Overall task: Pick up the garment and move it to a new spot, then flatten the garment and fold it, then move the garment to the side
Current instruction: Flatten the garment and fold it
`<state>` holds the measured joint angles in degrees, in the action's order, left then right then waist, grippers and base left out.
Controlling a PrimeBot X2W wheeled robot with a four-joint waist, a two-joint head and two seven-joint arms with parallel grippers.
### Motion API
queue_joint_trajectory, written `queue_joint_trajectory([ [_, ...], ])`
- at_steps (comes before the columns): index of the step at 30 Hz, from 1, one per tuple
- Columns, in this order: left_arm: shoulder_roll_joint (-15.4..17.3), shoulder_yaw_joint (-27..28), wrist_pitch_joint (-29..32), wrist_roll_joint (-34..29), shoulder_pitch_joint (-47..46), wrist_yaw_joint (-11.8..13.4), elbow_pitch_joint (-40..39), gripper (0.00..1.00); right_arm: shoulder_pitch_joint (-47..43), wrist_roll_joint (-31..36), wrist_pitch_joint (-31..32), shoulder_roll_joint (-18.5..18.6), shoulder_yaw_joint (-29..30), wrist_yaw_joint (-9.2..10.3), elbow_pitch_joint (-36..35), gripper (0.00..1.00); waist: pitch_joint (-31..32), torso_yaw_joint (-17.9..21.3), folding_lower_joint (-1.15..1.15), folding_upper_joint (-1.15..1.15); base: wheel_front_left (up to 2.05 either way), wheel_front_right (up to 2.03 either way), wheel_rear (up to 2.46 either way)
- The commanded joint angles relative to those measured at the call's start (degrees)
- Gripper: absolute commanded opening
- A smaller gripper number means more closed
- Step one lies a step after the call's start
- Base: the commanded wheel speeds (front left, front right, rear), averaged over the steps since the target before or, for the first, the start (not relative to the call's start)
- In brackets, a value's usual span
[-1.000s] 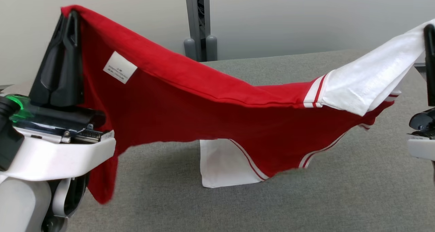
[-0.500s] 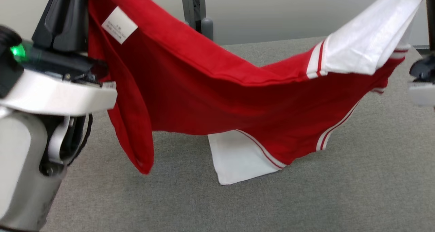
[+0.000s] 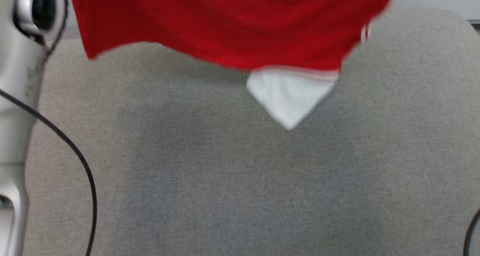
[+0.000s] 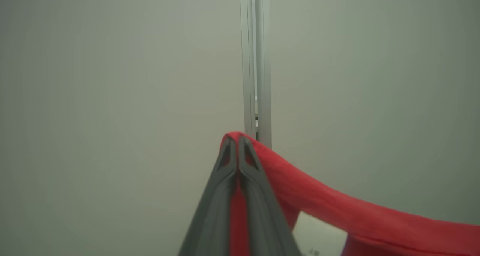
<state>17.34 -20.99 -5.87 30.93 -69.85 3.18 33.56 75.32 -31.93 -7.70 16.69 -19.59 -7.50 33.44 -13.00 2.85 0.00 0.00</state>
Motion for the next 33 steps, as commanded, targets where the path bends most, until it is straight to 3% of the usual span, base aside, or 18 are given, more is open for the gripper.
queue_joint_trajectory([
  [1,-0.3,0.5,-1.3,0.4,-3.1,-0.9,3.4,0.00,3.7,-0.8,-2.1,-0.5,-0.3,0.01,3.3,0.00,-0.7,0.8,0.00,0.00,0.00,0.00,0.00],
  [8,-1.5,-0.4,-5.7,-0.6,-12.6,-4.7,17.4,0.00,15.1,-0.9,-7.0,-5.4,-4.3,0.00,17.1,0.00,-2.8,1.5,0.00,0.00,0.00,0.00,0.00],
  [17,-3.8,-0.3,-6.2,2.3,-14.1,-8.9,28.3,0.00,15.8,-5.4,-7.2,-7.5,-10.1,0.00,24.6,0.00,-5.4,1.5,0.00,0.00,0.00,0.00,0.00],
  [23,-6.7,-0.5,-6.2,5.2,-8.4,-10.3,32.7,0.00,8.3,-13.0,-4.9,-5.9,-14.1,0.00,24.1,0.00,-7.0,0.4,0.00,0.00,0.00,0.00,0.00],
  [26,-7.9,-1.6,-8.0,5.1,-2.8,-10.6,33.0,0.00,0.3,-18.1,-5.1,-4.6,-15.7,0.00,21.5,0.00,-6.4,-0.1,0.00,0.00,0.00,0.00,0.00],
  [33,-7.7,-1.4,-9.2,3.3,13.3,-10.5,25.4,0.00,-21.0,-26.0,-7.2,-1.5,-19.8,0.00,11.2,0.00,-5.1,0.4,0.00,0.00,0.00,0.00,0.00],
])
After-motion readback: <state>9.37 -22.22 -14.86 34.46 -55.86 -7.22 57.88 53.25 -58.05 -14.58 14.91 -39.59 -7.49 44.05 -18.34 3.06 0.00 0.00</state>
